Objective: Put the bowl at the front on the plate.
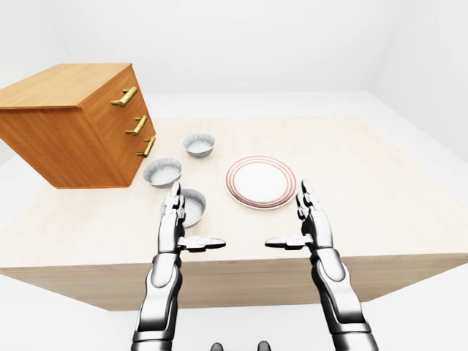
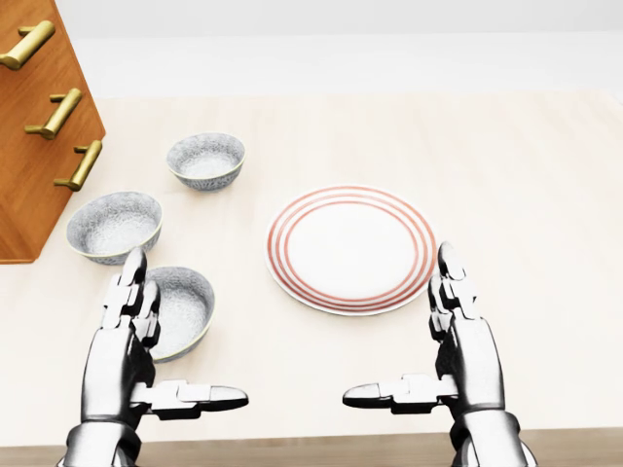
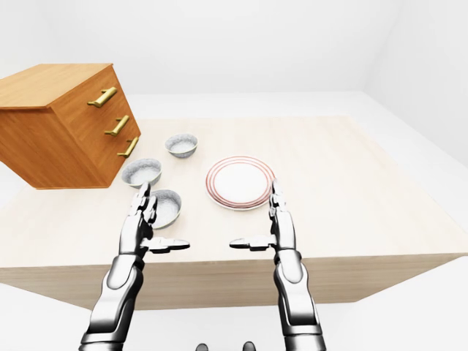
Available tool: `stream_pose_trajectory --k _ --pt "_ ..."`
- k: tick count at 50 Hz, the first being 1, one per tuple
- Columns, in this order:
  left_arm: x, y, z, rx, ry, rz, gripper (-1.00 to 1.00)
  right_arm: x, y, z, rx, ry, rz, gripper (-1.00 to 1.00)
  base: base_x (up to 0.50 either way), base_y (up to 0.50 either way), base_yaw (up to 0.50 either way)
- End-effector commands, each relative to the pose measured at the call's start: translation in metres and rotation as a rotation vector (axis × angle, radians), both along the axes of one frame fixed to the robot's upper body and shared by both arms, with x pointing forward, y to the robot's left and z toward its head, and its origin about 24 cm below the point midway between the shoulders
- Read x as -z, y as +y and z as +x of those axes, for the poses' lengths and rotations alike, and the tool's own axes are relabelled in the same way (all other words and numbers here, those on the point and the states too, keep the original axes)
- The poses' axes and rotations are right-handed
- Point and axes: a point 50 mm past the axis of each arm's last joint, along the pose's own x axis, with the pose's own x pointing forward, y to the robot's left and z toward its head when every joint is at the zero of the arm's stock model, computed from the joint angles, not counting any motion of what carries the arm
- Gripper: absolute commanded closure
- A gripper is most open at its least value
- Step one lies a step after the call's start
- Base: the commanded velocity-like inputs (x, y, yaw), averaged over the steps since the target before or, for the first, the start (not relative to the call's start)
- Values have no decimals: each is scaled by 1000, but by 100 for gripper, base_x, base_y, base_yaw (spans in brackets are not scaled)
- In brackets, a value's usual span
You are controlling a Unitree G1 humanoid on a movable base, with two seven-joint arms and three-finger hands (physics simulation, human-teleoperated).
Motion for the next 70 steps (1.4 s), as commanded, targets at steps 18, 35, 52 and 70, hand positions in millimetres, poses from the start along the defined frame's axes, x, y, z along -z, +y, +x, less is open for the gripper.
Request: stream_pose_trajectory --k 18,35,52,70 --pt "-28 46 -18 -333 -145 -119 -100 3 -6 2 4 16 -32 -100 0 0 0" --pt "-22 133 -29 -910 -141 -284 -100 4 -7 2 9 28 -26 -100 0 0 0" --pt "-1 150 -48 -995 -63 -253 -100 6 -8 4 21 40 -35 -100 0 0 0" --pt "-10 148 -56 -1002 -112 -247 -100 8 -7 3 26 66 -46 -100 0 0 0"
